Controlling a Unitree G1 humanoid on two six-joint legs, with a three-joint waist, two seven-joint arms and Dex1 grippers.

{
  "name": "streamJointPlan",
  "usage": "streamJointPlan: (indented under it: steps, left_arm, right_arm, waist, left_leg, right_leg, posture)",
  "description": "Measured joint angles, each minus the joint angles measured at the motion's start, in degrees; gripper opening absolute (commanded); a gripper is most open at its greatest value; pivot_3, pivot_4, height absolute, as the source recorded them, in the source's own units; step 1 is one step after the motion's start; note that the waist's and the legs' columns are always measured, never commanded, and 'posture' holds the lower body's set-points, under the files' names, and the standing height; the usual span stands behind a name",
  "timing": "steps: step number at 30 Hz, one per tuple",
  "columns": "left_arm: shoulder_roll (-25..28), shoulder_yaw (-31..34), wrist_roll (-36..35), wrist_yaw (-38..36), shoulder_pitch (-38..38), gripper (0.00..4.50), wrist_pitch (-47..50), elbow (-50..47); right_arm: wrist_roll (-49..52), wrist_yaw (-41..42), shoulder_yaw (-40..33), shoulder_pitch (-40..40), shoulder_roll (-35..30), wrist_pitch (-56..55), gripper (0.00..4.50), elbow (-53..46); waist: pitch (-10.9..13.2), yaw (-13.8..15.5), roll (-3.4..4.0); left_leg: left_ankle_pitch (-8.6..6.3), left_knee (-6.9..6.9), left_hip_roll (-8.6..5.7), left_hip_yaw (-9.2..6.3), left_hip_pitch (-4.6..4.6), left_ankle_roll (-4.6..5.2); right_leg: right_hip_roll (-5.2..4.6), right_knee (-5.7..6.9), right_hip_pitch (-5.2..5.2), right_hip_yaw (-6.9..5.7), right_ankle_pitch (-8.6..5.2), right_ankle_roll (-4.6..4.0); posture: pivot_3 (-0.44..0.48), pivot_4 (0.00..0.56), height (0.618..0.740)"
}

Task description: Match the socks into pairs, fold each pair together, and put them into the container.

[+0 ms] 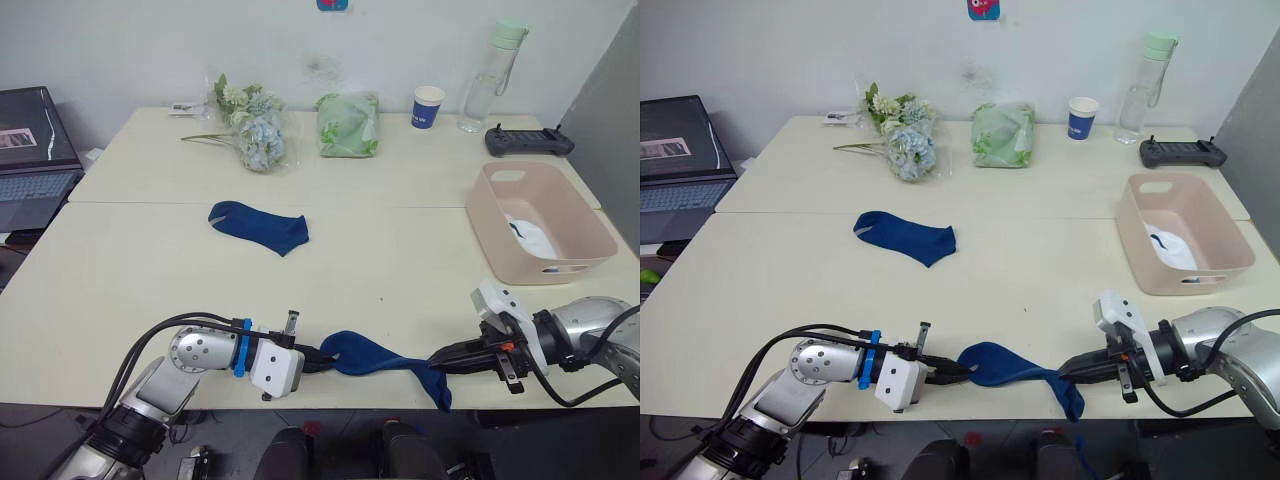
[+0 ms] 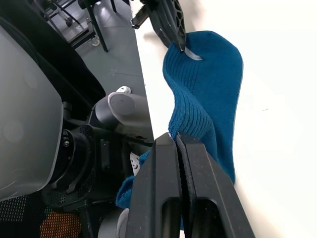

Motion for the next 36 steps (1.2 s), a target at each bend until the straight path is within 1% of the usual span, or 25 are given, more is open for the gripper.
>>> streamJointPlan:
  steps: [2,4,8,12,14,17,19,21,22,26,28,30,32,33,36]
  left_arm:
    - [0.6,0.1,-2.2,-0.2,0.4,0.03,4.3,-1.7]
    - [2.4,0.5,-4.3,-0.4,1.0,0.03,9.9,-5.2]
    - [5.6,3.5,-11.3,-0.3,2.4,0.03,22.1,-13.9]
    - [7.9,6.3,-16.7,-0.1,4.6,0.03,30.6,-18.5]
    - [9.3,7.7,-21.1,0.0,5.5,0.03,36.8,-20.2]
    - [13.1,12.6,-32.4,1.3,5.6,0.03,50.4,-24.4]
    - [14.7,15.6,-38.6,2.2,5.3,0.03,56.9,-26.5]
    - [16.6,17.4,-42.4,2.4,5.5,0.03,61.4,-28.3]
    - [17.2,17.7,-43.2,2.4,5.8,0.03,62.9,-28.8]
    - [17.8,16.3,-43.8,2.4,7.0,0.03,66.6,-29.3]
    - [16.7,14.7,-42.6,2.7,6.9,0.03,67.0,-28.9]
    - [15.1,11.6,-38.8,2.8,6.3,0.03,65.4,-26.7]
    - [12.9,8.7,-34.1,3.2,4.1,0.03,63.0,-22.7]
    - [12.1,7.6,-32.4,3.3,2.7,0.03,61.9,-21.1]
    - [9.4,4.3,-26.6,2.8,-3.3,0.03,58.6,-15.5]
  right_arm:
    - [0.0,-0.1,0.0,-0.6,0.5,0.0,0.00,0.0]
    - [0.0,-0.2,0.0,-1.4,0.8,0.1,0.00,0.0]
    - [0.1,-0.6,0.0,-2.4,1.4,0.5,0.00,0.0]
    - [0.2,-0.8,0.1,-3.7,1.7,1.3,0.00,0.0]
    - [0.4,-0.8,0.1,-3.9,1.7,1.5,0.00,0.0]
    - [2.5,-0.5,-0.1,-4.7,1.7,3.5,0.00,0.0]
    - [5.0,-0.3,-0.3,-5.8,1.3,5.8,0.00,-0.2]
    - [7.2,0.1,-1.1,-6.5,-0.1,8.1,0.00,-1.2]
    - [7.9,0.2,-1.5,-6.6,-0.9,8.8,0.00,-1.6]
    - [9.1,0.2,-1.7,-6.4,-1.6,10.0,0.00,-1.7]
    - [7.7,0.3,-0.9,-6.3,-1.9,9.3,0.00,-1.6]
    - [4.1,0.9,1.5,-6.3,-2.2,6.8,0.00,-0.7]
    - [-0.2,1.2,4.5,-8.1,-0.8,3.5,0.00,2.7]
    - [-2.1,1.3,5.5,-9.0,-0.1,2.0,0.00,4.3]
    - [-8.6,2.1,9.8,-13.8,2.2,-3.5,0.00,10.3]
  waist:
    - [0.0,0.0,0.00]
    - [0.0,-0.1,0.00]
    - [0.0,-0.1,0.00]
    - [0.0,-0.1,0.00]
    - [0.0,-0.1,-0.01]
    - [0.0,-0.1,-0.02]
    - [0.0,-0.1,-0.01]
    - [0.0,-0.1,-0.01]
    - [0.0,-0.1,-0.01]
    - [0.0,-0.1,-0.01]
    - [0.0,-0.1,0.00]
    - [0.0,-0.1,0.00]
    - [0.0,-0.1,-0.02]
    - [0.0,-0.1,-0.01]
    - [0.0,-0.1,-0.01]
  left_leg:
    - [0.00,0.00,0.00,-0.01,0.00,0.00]
    - [0.00,0.00,0.01,-0.02,0.00,0.00]
    - [0.00,0.00,0.01,-0.02,0.00,0.01]
    - [0.00,-0.01,0.02,-0.03,0.02,0.01]
    - [0.00,0.00,0.03,-0.05,0.00,0.01]
    - [0.00,0.00,0.03,-0.05,0.00,0.01]
    - [-0.01,0.00,0.03,-0.05,0.00,0.01]
    - [-0.01,-0.01,0.03,-0.06,0.00,0.01]
    - [-0.01,-0.02,0.03,-0.06,0.01,0.01]
    - [-0.01,-0.01,0.01,-0.04,0.01,0.01]
    - [-0.01,-0.01,0.01,-0.03,0.01,0.01]
    - [-0.01,-0.01,0.00,-0.02,0.01,0.01]
    - [0.00,0.01,-0.01,0.00,0.02,0.01]
    - [0.00,0.01,-0.02,0.02,0.02,0.01]
    - [0.00,0.03,-0.01,0.03,0.00,0.00]
  right_leg:
    - [0.00,0.01,0.00,-0.01,0.00,0.00]
    - [0.02,0.02,0.00,-0.01,0.00,0.01]
    - [0.02,0.00,0.00,-0.01,0.00,0.01]
    - [0.02,0.01,0.00,-0.01,0.00,0.01]
    - [0.02,0.00,0.00,-0.04,-0.01,0.01]
    - [0.01,0.00,0.01,-0.03,-0.01,0.01]
    - [0.01,0.00,0.00,-0.03,-0.01,0.01]
    - [0.01,-0.01,0.00,-0.04,-0.01,0.02]
    - [0.01,-0.01,0.00,-0.03,-0.01,0.02]
    - [0.02,0.00,0.00,-0.01,-0.01,0.02]
    - [0.02,0.00,0.00,-0.01,-0.01,0.02]
    - [0.02,0.00,0.00,-0.01,-0.01,0.02]
    - [0.08,0.02,0.00,0.00,-0.01,0.01]
    - [0.27,0.04,-0.01,0.01,-0.01,0.01]
    - [0.29,0.03,-0.03,0.05,-0.01,0.01]
  posture:
    - [0.000,0.150,0.740]
    - [0.000,0.150,0.740]
    - [0.000,0.150,0.740]
    - [0.000,0.150,0.740]
    - [0.000,0.150,0.740]
    - [0.000,0.150,0.740]
    - [0.000,0.150,0.740]
    - [0.000,0.150,0.740]
    - [0.000,0.150,0.740]
    - [0.000,0.150,0.740]
    - [0.000,0.150,0.740]
    - [0.000,0.150,0.740]
    - [0.000,0.150,0.740]
    - [0.000,0.150,0.740]
    - [0.000,0.150,0.740]
